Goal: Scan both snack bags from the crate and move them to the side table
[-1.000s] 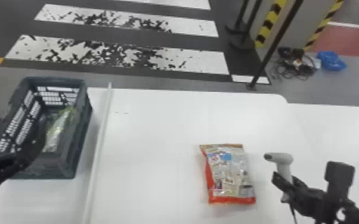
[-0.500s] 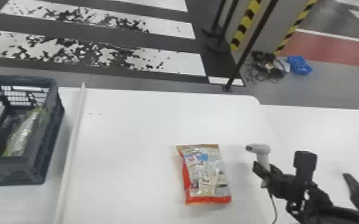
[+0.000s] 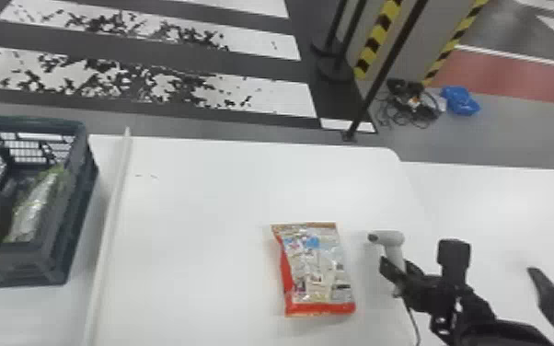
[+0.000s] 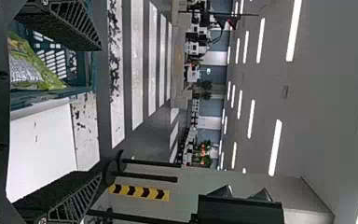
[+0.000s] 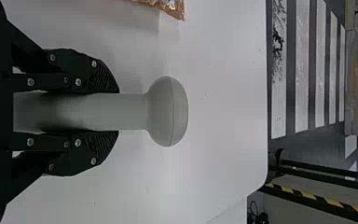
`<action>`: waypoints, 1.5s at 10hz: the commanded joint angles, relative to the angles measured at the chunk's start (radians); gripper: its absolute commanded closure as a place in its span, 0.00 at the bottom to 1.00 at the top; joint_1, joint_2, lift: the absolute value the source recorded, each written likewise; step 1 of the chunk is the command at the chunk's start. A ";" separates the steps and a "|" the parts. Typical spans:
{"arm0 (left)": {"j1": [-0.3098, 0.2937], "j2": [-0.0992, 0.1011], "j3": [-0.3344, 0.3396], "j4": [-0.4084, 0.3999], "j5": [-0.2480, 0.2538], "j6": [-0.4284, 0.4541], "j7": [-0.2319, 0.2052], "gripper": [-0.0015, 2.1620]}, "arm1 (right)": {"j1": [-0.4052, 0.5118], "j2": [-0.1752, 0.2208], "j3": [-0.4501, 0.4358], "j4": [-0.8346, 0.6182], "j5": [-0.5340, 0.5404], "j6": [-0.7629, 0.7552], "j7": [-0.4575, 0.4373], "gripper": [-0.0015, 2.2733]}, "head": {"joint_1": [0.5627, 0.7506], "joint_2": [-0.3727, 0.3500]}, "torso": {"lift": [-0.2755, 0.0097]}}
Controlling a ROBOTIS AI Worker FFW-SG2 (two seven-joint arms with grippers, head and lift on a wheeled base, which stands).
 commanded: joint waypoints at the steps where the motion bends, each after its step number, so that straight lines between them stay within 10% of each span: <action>1: 0.001 0.000 0.000 0.004 0.000 0.000 0.000 0.02 | -0.010 0.000 0.014 0.026 0.003 -0.010 -0.001 0.88 | 0.70 0.17 | 0.86; 6: -0.012 0.000 -0.006 0.012 0.000 0.000 0.001 0.02 | -0.032 -0.001 0.018 0.059 0.020 -0.022 -0.015 0.04 | 0.70 0.18 | 0.86; 10: -0.017 0.000 -0.009 0.019 0.000 0.000 0.003 0.02 | 0.108 0.020 -0.049 -0.152 -0.095 -0.004 -0.029 0.03 | 0.70 0.16 | 0.86; 15: -0.022 -0.005 -0.017 0.027 -0.001 0.000 0.001 0.02 | 0.260 0.071 -0.135 -0.464 -0.342 0.404 0.122 0.03 | 0.70 0.26 | 0.86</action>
